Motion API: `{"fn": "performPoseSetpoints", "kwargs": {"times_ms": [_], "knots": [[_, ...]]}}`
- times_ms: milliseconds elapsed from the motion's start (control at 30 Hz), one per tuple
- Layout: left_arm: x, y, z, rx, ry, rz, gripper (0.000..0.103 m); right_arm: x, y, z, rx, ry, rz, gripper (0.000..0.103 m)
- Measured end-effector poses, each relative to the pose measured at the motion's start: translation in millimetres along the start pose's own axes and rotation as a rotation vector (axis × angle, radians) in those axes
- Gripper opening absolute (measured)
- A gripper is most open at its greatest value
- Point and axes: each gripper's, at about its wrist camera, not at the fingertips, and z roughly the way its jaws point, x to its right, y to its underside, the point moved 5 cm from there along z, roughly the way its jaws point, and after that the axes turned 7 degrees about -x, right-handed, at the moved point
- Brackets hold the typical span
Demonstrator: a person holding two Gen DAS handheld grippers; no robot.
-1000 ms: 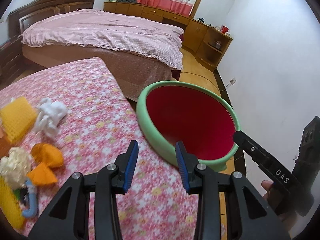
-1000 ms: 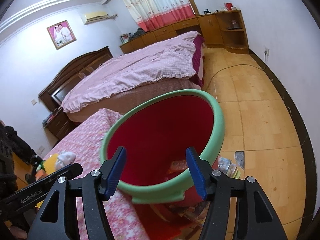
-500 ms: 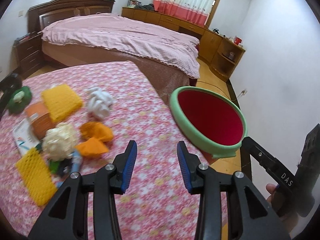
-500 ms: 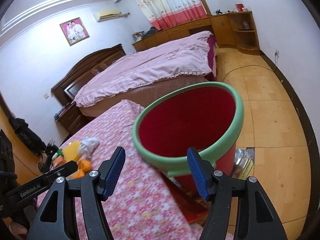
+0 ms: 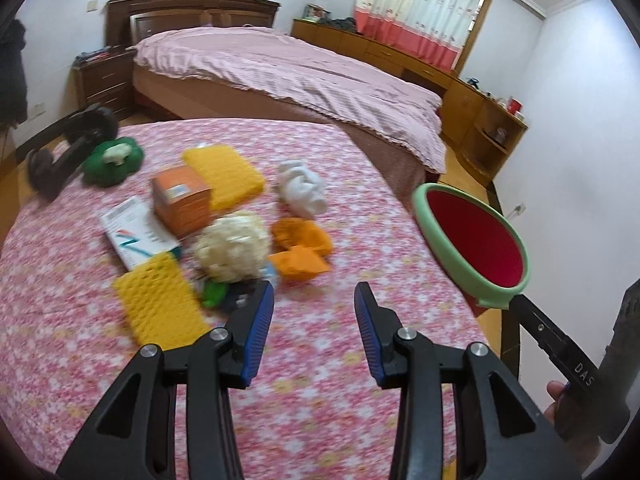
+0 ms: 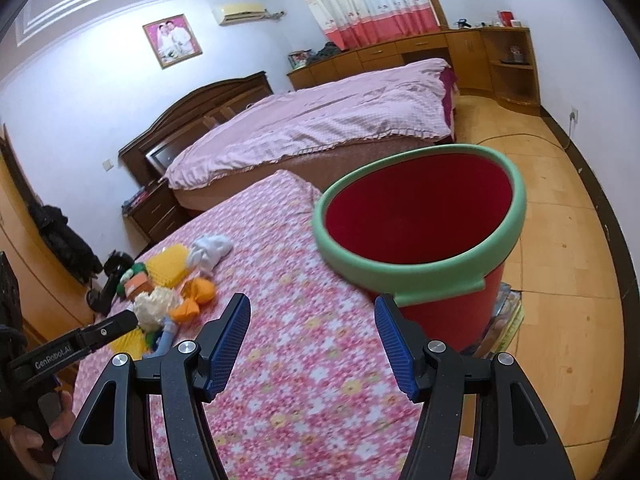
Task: Collect trash
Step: 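Move both tools back to the bed and grasp the yellow foam net with the left tool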
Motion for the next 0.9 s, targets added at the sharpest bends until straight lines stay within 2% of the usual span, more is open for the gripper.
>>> {"fn": "performPoseSetpoints", "kwargs": {"times_ms": [300, 533, 900], "knots": [[-54.0, 7.4, -0.5, 0.005, -0.083, -0.083, 0.042, -14.2, 14.1, 17.5, -0.046, -0.002, -0.034, 0.066], [-93.5, 16.7, 10.8, -0.025, -0.148, -0.155, 0.042, -21.0, 23.6, 35.4, -0.088, -0.001, -0.046, 0.066], [-106.9, 26.8, 37.2, -0.079, -0.172, -0.182, 0.042, -22.7, 28.4, 47.7, -0.118, -0.002, -0.051, 0.066]]}}
